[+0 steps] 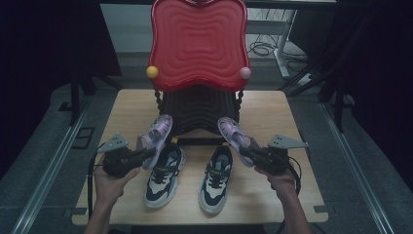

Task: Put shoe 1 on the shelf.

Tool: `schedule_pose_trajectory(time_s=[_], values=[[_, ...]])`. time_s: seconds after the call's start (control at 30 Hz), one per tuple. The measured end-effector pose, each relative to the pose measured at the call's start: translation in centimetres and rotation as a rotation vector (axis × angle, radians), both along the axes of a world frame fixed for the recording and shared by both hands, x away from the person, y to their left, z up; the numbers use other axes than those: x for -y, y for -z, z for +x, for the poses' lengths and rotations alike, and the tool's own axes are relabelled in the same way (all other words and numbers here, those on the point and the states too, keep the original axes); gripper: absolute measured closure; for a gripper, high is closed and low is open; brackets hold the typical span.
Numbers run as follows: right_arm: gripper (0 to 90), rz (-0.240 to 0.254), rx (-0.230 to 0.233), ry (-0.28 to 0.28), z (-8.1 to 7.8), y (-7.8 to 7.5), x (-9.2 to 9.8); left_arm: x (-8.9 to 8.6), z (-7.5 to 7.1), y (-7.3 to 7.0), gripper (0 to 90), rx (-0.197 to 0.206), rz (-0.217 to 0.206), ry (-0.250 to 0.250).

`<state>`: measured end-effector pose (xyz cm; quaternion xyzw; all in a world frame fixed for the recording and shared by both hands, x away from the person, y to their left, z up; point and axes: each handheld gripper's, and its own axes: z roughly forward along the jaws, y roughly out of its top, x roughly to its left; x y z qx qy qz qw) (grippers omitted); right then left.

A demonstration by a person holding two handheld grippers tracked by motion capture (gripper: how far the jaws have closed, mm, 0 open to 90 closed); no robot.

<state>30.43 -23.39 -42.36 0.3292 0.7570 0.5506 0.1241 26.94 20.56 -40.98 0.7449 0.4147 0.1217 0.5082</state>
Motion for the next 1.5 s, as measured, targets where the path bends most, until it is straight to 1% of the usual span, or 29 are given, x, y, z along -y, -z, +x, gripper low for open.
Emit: schedule_pose_trajectory(time_s=[0.1,0.2,0.37,0.43,0.57,0.6,0.7,0.8,0.9,1.03,1.17,1.3,1.4,1.43,1.5], values=[[86.0,0.003,0.003,0.0,0.2,-0.1,-0.3,0.6,0.3,-0.1,87.3,0.002,-0.001,0.011],[86.0,0.015,0.002,0.003,0.5,-0.2,-0.7,1.5,0.7,-0.4,87.3,0.008,-0.001,0.024],[86.0,0.022,0.008,0.003,0.9,-0.4,-1.4,2.8,1.5,-0.9,87.3,0.027,-0.007,0.046],[86.0,0.026,0.014,0.004,1.0,-0.5,-1.7,3.2,1.8,-1.1,87.3,0.033,0.0,0.054],[86.0,0.035,0.022,0.014,1.3,-0.5,-2.5,4.1,2.5,-1.2,87.3,0.045,-0.01,0.055],[86.0,0.032,0.03,0.02,1.4,-0.5,-2.7,4.2,2.7,-1.2,87.3,0.046,-0.008,0.055],[86.0,0.043,0.037,0.023,1.6,-0.7,-3.3,4.5,3.2,-1.2,87.3,0.053,-0.01,0.043],[86.0,0.034,0.054,0.022,1.8,-0.9,-3.9,4.6,3.7,-1.2,87.3,0.059,-0.01,0.035],[86.0,0.029,0.058,0.024,2.1,-1.0,-4.3,4.9,4.2,-1.1,87.3,0.063,-0.003,0.029],[86.0,0.035,0.054,0.037,2.6,-1.1,-5.0,5.3,4.8,-1.2,87.3,0.07,-0.011,0.025],[86.0,0.02,0.066,0.043,3.1,-1.4,-6.0,5.7,5.5,-1.4,87.3,0.085,-0.004,0.016],[86.0,0.025,0.064,0.044,3.8,-1.5,-6.8,6.1,6.3,-1.2,87.3,0.092,-0.017,0.004],[86.0,0.048,0.067,0.066,4.3,-1.4,-7.1,6.5,6.9,-1.0,87.3,0.098,-0.005,-0.005],[86.0,0.049,0.067,0.072,4.4,-1.3,-7.1,6.6,7.1,-0.9,87.2,0.098,0.001,-0.007],[86.0,0.042,0.082,0.091,4.7,-1.2,-7.2,6.8,7.4,-0.9,87.3,0.1,0.012,-0.012]])
